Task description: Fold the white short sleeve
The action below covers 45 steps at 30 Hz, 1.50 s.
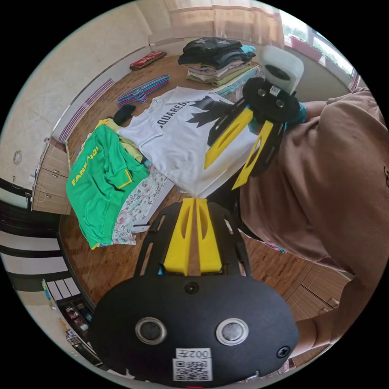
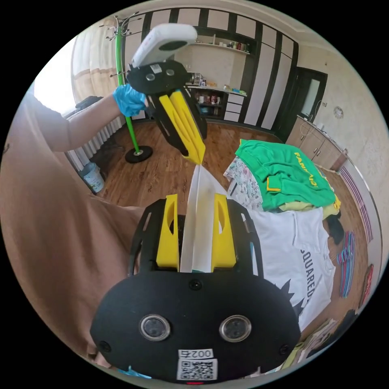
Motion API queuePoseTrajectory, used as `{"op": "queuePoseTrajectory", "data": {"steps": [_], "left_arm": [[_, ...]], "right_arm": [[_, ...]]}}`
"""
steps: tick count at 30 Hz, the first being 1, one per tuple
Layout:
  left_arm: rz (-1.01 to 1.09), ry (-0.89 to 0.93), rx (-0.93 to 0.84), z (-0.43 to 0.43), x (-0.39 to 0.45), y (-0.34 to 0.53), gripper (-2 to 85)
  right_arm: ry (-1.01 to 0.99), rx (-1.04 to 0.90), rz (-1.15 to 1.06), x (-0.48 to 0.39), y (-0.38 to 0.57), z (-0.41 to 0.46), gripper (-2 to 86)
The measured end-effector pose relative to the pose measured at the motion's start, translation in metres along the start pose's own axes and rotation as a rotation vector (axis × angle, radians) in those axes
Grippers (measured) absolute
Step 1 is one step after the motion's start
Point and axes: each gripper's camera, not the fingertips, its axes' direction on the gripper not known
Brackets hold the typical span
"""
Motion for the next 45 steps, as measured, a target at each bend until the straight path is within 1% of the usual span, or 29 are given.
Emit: {"op": "queuePoseTrajectory", "data": {"steps": [4, 6, 8, 10, 13, 15, 17, 20, 21, 24, 29, 34, 36, 40, 45], "left_arm": [[-0.006, -0.004, 0.001, -0.008, -0.006, 0.000, -1.0], [-0.014, 0.014, 0.014, -0.013, -0.010, 0.002, -1.0], [-0.005, 0.017, 0.022, -0.015, -0.010, 0.005, -1.0], [-0.003, 0.022, 0.029, -0.018, -0.009, 0.009, -0.9], [-0.031, 0.050, 0.042, -0.021, -0.010, 0.020, -0.8], [-0.089, 0.048, 0.008, -0.018, -0.014, 0.032, -0.5], [-0.122, 0.049, 0.015, -0.015, -0.016, 0.042, 0.3], [-0.144, 0.087, 0.083, -0.013, -0.015, 0.052, 5.5], [-0.144, 0.085, 0.122, -0.013, -0.012, 0.052, 7.2], [-0.152, 0.039, 0.182, -0.014, -0.008, 0.047, 8.9], [-0.054, 0.008, 0.240, -0.025, 0.001, 0.031, 7.3], [0.086, -0.033, 0.195, -0.039, 0.017, 0.017, 4.4], [0.125, -0.063, 0.156, -0.042, 0.023, 0.013, 1.5], [0.148, -0.071, 0.139, -0.052, 0.029, 0.012, -0.5], [0.135, -0.108, 0.145, -0.068, 0.038, 0.015, -0.9]], "right_arm": [[0.102, -0.049, 0.038, -0.009, -0.019, 0.027, 10.8], [0.139, -0.056, 0.052, -0.012, -0.024, 0.032, 8.4], [0.181, -0.034, 0.050, -0.016, -0.031, 0.033, 3.7], [0.192, -0.013, 0.048, -0.018, -0.035, 0.033, 0.6], [0.187, -0.017, 0.055, -0.016, -0.043, 0.039, -0.6], [0.172, -0.015, 0.078, -0.011, -0.045, 0.042, -0.8], [0.134, -0.004, 0.108, -0.004, -0.049, 0.043, -0.9], [0.121, 0.006, 0.126, 0.003, -0.054, 0.044, -0.9], [0.121, 0.007, 0.128, 0.004, -0.055, 0.044, -0.9], [0.105, 0.005, 0.122, 0.007, -0.059, 0.046, -0.9], [0.084, -0.015, 0.102, 0.009, -0.064, 0.054, -0.9], [0.082, -0.028, 0.076, 0.005, -0.066, 0.061, -0.8], [0.083, -0.031, 0.065, 0.003, -0.066, 0.063, -0.6], [0.078, -0.052, 0.045, 0.000, -0.061, 0.067, 1.5], [0.146, -0.141, 0.046, -0.002, -0.038, 0.068, 4.5]]}}
